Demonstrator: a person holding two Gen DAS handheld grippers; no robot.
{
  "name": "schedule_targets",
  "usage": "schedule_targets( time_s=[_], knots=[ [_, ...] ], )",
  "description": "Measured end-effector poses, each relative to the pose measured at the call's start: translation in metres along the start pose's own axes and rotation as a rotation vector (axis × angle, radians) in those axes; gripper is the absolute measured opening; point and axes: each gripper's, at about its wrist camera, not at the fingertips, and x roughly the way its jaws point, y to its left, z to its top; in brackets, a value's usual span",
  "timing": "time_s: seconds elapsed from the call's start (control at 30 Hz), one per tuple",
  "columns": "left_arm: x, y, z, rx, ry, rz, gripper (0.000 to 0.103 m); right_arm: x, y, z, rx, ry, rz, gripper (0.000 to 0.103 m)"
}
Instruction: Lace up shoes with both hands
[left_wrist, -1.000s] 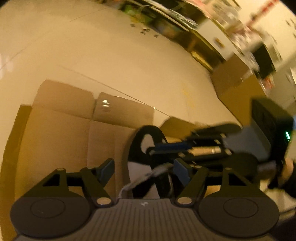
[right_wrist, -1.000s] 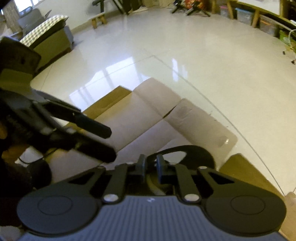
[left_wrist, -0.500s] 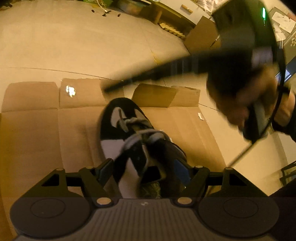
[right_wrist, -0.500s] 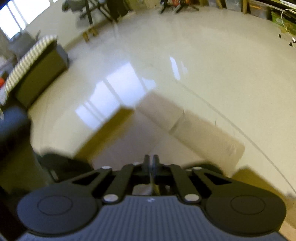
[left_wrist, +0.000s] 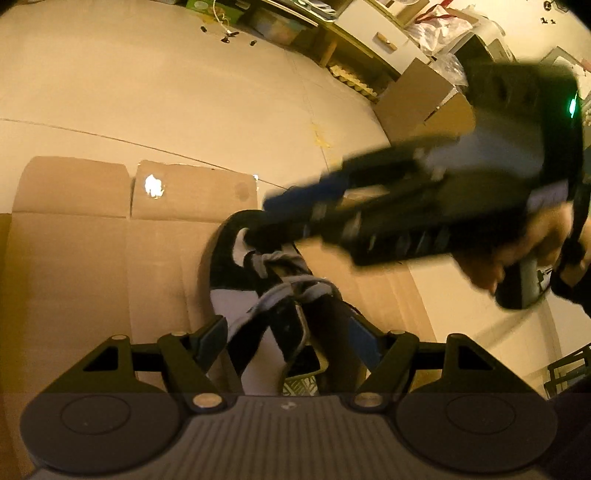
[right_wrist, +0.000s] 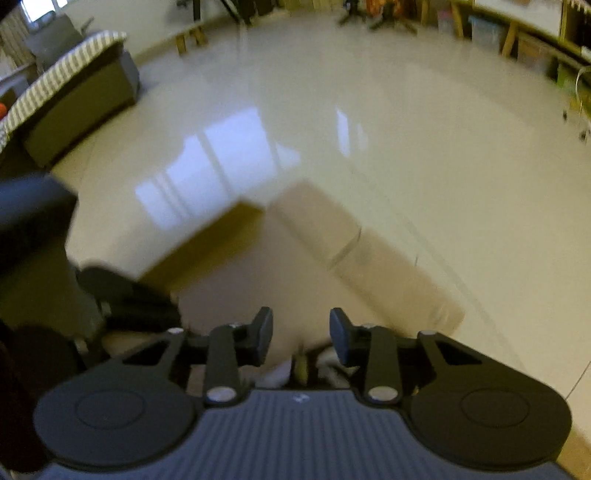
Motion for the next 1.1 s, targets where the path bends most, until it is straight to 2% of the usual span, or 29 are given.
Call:
schedule_targets(
  time_s=[0.07, 0.1, 0.17, 0.3, 0.37, 0.47, 0.73, 1.1],
  knots=[
    [0.004, 0.000, 0.000, 0.002, 0.008, 0.000, 0.072, 0.008, 0.001, -0.007, -0.012, 0.020, -0.005, 0.020],
    [0.004, 0.000, 0.000, 0.002, 0.010, 0.001, 0.072, 0.013, 0.002, -0.010, -0.025, 0.027, -0.006, 0.009],
    [0.008, 0.001, -0.002, 0.004, 0.021, 0.003, 0.071, 0.023, 0.003, -0.016, -0.050, 0.041, -0.010, 0.003],
    [0.016, 0.003, -0.005, 0.008, 0.049, -0.006, 0.071, 0.015, -0.010, -0.005, 0.081, -0.004, 0.066, 0.003],
    [0.017, 0.002, -0.006, 0.016, 0.054, -0.012, 0.071, -0.010, -0.024, 0.009, 0.190, -0.084, 0.116, 0.003],
    [0.018, 0.001, -0.008, 0.028, 0.055, -0.011, 0.071, -0.031, -0.026, 0.033, 0.234, -0.157, 0.137, 0.002],
    [0.019, 0.001, -0.009, 0.031, 0.052, -0.012, 0.071, -0.120, -0.007, 0.095, 0.217, -0.413, 0.190, 0.002],
    [0.021, 0.000, -0.011, 0.037, 0.048, -0.015, 0.071, -0.182, 0.030, 0.150, 0.135, -0.576, 0.322, 0.003]
  ],
)
